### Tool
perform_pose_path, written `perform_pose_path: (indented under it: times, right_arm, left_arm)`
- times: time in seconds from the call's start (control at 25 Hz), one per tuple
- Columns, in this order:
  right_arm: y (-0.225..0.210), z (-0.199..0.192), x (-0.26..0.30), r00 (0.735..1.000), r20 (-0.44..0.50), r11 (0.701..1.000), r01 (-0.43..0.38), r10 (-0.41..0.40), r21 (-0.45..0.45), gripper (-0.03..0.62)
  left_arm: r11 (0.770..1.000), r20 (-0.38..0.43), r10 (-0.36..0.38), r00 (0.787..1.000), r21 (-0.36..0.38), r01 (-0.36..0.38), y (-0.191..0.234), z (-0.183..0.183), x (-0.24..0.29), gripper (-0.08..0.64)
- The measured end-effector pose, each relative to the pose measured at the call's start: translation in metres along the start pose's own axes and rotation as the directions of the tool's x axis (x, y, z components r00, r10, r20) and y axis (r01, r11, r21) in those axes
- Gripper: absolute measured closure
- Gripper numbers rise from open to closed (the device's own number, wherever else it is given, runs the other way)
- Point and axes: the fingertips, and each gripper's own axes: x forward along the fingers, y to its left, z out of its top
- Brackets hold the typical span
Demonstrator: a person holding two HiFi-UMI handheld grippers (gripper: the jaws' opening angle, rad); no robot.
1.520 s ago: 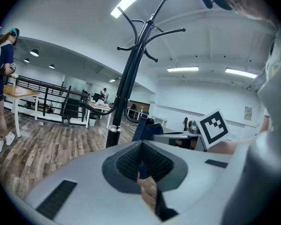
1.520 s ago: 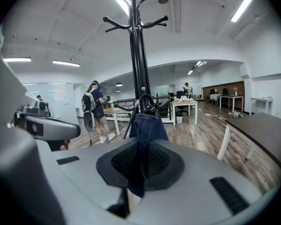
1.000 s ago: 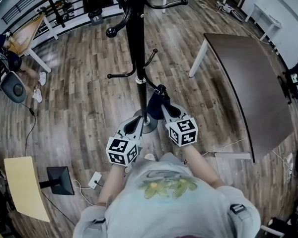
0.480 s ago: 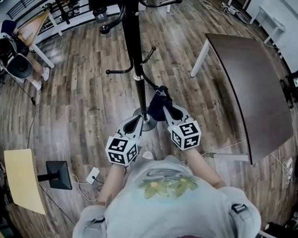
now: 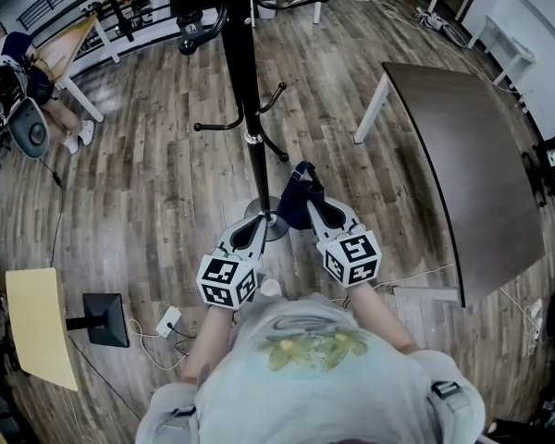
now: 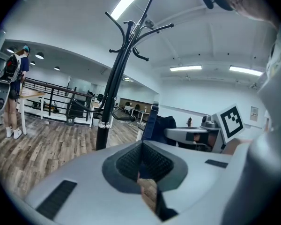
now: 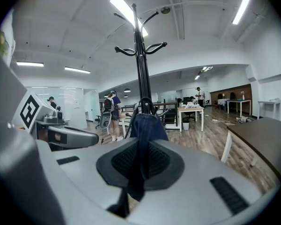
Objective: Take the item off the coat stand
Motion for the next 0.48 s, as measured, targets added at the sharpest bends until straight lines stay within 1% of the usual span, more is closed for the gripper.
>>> perform_pose_path:
  times: [0.28, 0.48]
  right_arm:
    - [0.009, 0.0, -0.018, 1.0, 0.003, 1.0, -0.029, 0.029, -0.003, 0.571]
    - [0.01, 0.0, -0.029, 0.999, 0.007, 0.999, -0.031, 0.031, -0.015, 0.571]
  left_arm:
    - [1.0, -0.004, 0.015, 1.0, -0.016, -0.015, -0.011, -0.01, -0.007, 0.545]
    - [1.0, 0.001, 0.026, 1.0, -0.017, -0.026, -0.016, -0.011, -0.008, 0.545]
